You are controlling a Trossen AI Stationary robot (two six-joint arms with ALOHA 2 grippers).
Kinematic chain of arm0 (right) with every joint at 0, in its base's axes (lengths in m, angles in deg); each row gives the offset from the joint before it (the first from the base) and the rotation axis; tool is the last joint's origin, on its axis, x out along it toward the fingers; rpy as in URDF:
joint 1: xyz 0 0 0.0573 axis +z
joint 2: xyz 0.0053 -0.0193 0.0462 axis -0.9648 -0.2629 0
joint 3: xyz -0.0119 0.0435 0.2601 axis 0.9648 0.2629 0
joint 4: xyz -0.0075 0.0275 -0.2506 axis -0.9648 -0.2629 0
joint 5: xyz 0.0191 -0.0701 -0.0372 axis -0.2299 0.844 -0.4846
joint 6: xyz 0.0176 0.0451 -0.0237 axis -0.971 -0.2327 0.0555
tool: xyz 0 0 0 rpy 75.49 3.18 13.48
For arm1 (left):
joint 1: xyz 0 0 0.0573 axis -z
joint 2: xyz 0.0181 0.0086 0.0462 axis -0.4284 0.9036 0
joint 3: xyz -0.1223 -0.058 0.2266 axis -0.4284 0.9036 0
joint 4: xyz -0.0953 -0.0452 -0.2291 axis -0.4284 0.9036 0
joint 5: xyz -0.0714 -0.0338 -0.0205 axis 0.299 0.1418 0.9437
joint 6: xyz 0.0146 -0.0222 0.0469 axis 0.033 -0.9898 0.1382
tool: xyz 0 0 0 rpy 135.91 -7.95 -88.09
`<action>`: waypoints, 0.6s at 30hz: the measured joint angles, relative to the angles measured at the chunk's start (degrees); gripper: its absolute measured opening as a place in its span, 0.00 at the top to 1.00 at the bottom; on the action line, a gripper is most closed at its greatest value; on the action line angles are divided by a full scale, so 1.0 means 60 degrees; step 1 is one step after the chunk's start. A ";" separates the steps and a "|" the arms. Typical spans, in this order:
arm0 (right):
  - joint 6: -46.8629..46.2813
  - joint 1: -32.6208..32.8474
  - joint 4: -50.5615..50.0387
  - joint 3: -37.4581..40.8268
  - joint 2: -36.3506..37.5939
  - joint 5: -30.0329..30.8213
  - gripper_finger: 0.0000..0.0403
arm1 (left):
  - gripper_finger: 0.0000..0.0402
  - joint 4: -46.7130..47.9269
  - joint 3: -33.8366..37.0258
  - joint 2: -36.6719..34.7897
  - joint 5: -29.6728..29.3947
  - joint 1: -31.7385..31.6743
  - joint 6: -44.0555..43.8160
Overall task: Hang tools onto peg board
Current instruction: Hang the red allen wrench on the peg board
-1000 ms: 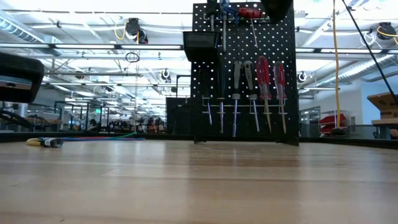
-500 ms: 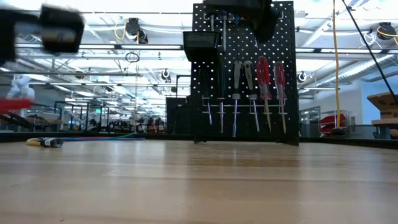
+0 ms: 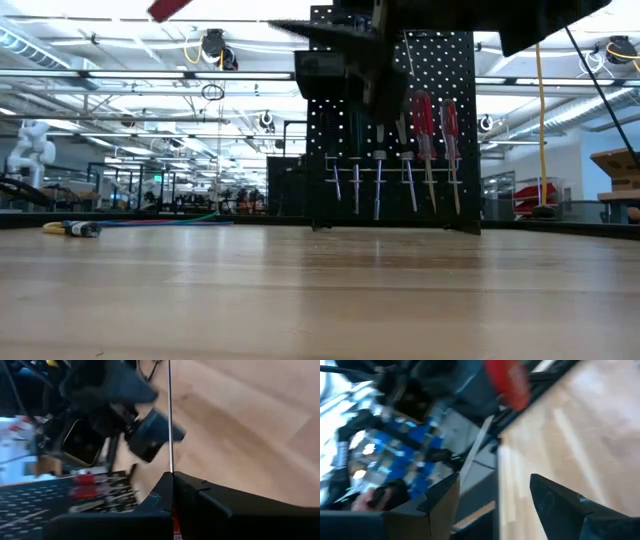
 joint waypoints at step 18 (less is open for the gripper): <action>0.0375 -0.0014 0.1571 0.0000 -0.0166 -0.0215 0.46 | 1.00 -0.1265 -0.0155 0.0011 -0.0410 -0.0664 0.1930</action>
